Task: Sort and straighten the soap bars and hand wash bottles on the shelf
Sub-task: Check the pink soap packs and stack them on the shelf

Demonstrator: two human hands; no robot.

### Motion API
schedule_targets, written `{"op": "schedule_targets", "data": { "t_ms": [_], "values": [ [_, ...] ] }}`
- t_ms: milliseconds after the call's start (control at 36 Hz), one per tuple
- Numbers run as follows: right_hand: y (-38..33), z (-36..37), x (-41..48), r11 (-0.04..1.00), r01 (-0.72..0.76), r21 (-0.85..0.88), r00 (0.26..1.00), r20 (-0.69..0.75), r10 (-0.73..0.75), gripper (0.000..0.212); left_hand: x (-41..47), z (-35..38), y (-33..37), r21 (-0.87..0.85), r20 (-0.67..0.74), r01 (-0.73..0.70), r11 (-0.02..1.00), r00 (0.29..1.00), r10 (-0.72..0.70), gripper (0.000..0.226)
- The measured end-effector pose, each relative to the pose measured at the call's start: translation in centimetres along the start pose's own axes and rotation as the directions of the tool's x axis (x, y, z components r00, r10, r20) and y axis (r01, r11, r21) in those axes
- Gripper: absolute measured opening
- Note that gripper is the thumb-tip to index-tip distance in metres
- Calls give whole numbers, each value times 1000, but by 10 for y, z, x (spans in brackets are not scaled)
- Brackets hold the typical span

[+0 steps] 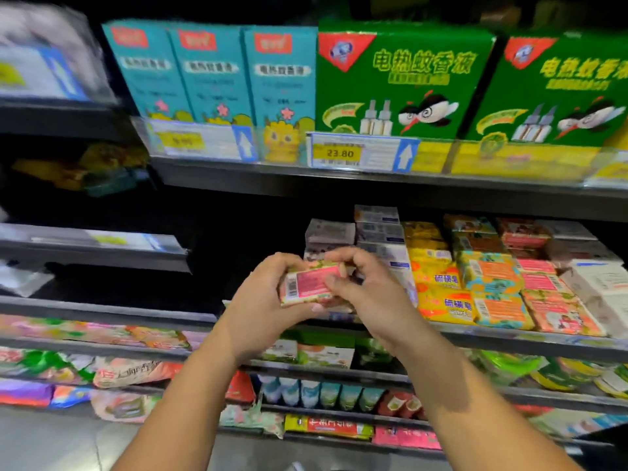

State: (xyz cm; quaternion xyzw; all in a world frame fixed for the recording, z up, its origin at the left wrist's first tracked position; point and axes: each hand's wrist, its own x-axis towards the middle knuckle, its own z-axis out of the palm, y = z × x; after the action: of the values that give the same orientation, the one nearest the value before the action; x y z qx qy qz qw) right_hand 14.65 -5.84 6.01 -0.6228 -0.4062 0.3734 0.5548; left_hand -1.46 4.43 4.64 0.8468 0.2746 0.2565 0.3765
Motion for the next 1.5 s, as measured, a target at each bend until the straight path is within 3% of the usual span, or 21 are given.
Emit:
{"op": "schedule_targets", "data": {
  "t_ms": [83,167,222,250,306,361,444,583,694,778,889,972,1111,1222,1306,1389,1500],
  "values": [
    [6,11,15,1000,23,20,999,25,-23,38,5,-12,-15,182,16,-36,983,999,33,68],
    [10,16,29,999,7,48,1000,12,-7,30,7,-18,-30,105,-1,-38,994,999,38,60],
    [14,13,41,964,53,-259,987,-131,-90,19,9,-17,-40,43,-94,-42,998,995,46,44],
    [18,9,47,881,60,-470,973,-169,-156,22,11,-15,-49,42,-155,-30,999,987,36,42],
    [22,5,54,681,95,-726,973,-77,-218,38,22,-11,-69,53,-251,49,997,967,-34,53],
    [27,6,56,512,137,-848,989,86,-121,52,34,-11,-85,110,-272,191,975,950,-155,64],
    [34,10,57,378,83,-922,993,108,44,65,47,-16,-92,188,-242,227,956,954,-180,67],
    [45,8,63,393,34,-919,996,65,67,74,70,-23,-101,231,-81,275,933,961,-263,69],
    [44,7,62,392,46,-919,995,75,60,86,83,-23,-107,213,65,239,947,964,-258,46],
    [46,6,64,409,55,-911,997,71,24,94,87,-19,-104,238,131,194,952,965,-229,48],
    [44,6,61,383,88,-920,996,91,-11,88,88,-14,-107,260,224,192,946,941,-253,59],
    [41,6,60,358,104,-928,994,110,-2,72,80,-10,-111,399,217,184,898,933,-288,65],
    [54,6,63,404,90,-910,995,69,-66,82,67,-13,-100,616,267,90,783,911,-315,57],
    [52,8,62,408,90,-908,992,43,-122,58,60,-16,-87,648,319,49,760,889,-329,54],
    [45,7,61,481,68,-874,996,30,-87,48,55,-17,-87,589,275,85,804,914,-298,42],
    [36,0,55,559,69,-826,995,16,-98,44,55,-13,-81,587,133,98,804,967,-215,34],
    [25,-35,39,524,81,-848,982,-21,-186,36,61,9,-57,616,-41,33,787,999,-10,23]
  ]
}}
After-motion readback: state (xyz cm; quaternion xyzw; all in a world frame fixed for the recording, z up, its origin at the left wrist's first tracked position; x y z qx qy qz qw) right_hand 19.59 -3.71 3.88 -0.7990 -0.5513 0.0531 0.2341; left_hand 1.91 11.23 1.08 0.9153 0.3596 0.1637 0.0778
